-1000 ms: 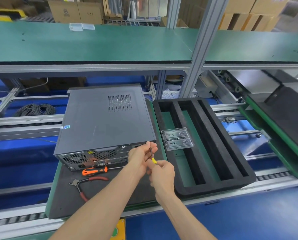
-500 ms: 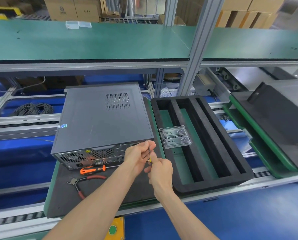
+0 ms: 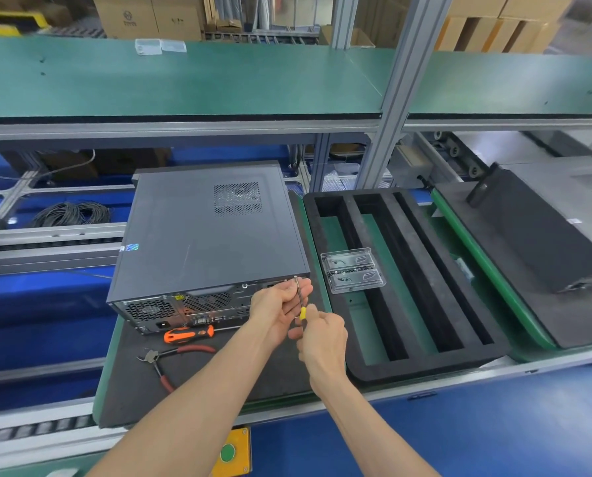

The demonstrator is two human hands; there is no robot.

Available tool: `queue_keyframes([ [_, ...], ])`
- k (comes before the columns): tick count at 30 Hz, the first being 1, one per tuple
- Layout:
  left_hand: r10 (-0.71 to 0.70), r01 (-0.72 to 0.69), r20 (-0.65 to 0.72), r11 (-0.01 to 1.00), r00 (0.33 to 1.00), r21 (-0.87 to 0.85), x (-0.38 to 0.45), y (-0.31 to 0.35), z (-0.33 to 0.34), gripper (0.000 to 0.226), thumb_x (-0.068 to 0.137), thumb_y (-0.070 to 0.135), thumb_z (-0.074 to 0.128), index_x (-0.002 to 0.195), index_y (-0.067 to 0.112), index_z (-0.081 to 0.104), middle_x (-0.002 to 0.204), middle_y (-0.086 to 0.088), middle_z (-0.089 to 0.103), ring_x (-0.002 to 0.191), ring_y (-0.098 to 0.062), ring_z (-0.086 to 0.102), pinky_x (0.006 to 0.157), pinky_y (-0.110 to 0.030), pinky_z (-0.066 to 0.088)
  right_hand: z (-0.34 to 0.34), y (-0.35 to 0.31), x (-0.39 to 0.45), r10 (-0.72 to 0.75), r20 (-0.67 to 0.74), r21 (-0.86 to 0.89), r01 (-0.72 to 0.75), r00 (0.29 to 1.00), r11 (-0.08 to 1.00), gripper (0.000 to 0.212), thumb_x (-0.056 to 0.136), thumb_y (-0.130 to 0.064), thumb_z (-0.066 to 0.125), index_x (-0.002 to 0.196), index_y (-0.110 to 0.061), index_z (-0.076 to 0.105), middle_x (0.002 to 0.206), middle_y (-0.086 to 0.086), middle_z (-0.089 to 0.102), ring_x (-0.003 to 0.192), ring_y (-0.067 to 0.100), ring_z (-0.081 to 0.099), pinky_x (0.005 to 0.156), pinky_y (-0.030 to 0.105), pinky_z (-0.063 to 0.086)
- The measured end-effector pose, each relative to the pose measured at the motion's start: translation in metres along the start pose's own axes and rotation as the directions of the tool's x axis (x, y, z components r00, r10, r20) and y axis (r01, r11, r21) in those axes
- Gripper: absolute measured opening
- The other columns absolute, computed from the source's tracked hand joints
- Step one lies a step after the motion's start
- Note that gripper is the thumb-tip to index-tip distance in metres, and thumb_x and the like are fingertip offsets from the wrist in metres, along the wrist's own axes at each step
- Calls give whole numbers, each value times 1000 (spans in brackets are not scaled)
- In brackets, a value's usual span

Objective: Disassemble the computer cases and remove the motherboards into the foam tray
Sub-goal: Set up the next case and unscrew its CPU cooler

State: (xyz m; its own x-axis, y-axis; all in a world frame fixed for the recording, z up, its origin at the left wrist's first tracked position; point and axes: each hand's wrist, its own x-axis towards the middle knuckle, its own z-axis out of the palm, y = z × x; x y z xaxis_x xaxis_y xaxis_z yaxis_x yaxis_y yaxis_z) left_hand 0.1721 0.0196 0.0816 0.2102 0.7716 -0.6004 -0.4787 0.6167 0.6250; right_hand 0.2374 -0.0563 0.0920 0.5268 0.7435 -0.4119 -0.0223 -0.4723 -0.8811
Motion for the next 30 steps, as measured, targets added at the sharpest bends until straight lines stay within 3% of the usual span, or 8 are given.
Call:
queue_keyframes([
  [3, 3, -3, -6, 1000, 1000, -4, 1, 0, -1, 24, 100, -4, 47, 113, -5, 67, 103, -12, 76, 90, -17, 76, 76, -28, 55, 0, 2, 2, -17, 8, -32, 17, 1000, 999, 32, 97, -29, 57, 72, -15, 69, 67, 2, 71, 69, 20, 63, 77, 48, 56],
  [5, -3, 3, -18, 1000, 1000, -10, 2, 0, 0, 23, 99, -5, 48, 112, -7, 67, 101, -13, 77, 90, -19, 76, 74, -28, 56, 0, 3, 3, -30, 34, -19, 30, 999, 999, 17, 92, -28, 68, 80, -16, 66, 74, 5, 71, 65, 18, 61, 70, 44, 55],
  [7, -11, 11, -30, 1000, 999, -12, 3, 0, 1, 22, 99, -5, 49, 112, -6, 67, 101, -13, 77, 90, -19, 76, 70, -27, 56, 0, 3, 4, -9, 45, -4, 9, 999, 1000, 23, 86, -30, 76, 92, -17, 59, 81, 8, 71, 65, 18, 60, 65, 40, 53],
  [13, 1, -1, -27, 1000, 1000, -3, 2, 0, 1, 23, 100, -3, 47, 113, -4, 67, 103, -12, 76, 88, -16, 76, 77, -29, 54, 0, 2, 5, 2, 23, -33, -1, 1000, 999, 37, 102, -35, 49, 76, -15, 67, 60, 0, 71, 60, 18, 59, 66, 44, 55],
  [16, -2, 2, -47, 1000, 999, -4, 3, 0, 1, 22, 99, -3, 49, 112, -5, 67, 103, -13, 76, 88, -18, 76, 76, -29, 54, -1, 3, 6, -11, 34, -58, 13, 999, 998, 30, 98, -33, 60, 76, -14, 68, 64, 2, 71, 53, 14, 57, 56, 37, 53],
  [19, -17, 15, -78, 1000, 997, -21, 3, 1, 3, 20, 99, -4, 51, 112, -5, 66, 100, -13, 77, 89, -20, 76, 67, -26, 58, -3, 4, 6, 7, 77, -5, -6, 997, 1000, 22, 90, -33, 73, 93, -16, 60, 70, 6, 71, 49, 12, 53, 48, 28, 42],
  [25, 12, -11, -87, 1000, 996, 12, 2, 0, 6, 18, 99, 7, 58, 110, -2, 68, 100, -12, 77, 85, -18, 76, 73, -30, 52, -4, 2, 8, 72, 35, -3, -72, 997, 997, 38, 105, -34, 44, 84, -11, 67, 59, 3, 70, 46, 11, 52, 43, 24, 40],
  [30, 24, -22, -115, 1000, 993, 20, 3, -1, 6, 17, 96, 7, 62, 109, -2, 69, 97, -13, 77, 86, -21, 76, 76, -32, 55, -8, 4, 6, 34, 85, 29, -36, 996, 999, 18, 94, -32, 67, 90, -14, 62, 66, 5, 71, 45, 10, 50, 44, 25, 40],
])
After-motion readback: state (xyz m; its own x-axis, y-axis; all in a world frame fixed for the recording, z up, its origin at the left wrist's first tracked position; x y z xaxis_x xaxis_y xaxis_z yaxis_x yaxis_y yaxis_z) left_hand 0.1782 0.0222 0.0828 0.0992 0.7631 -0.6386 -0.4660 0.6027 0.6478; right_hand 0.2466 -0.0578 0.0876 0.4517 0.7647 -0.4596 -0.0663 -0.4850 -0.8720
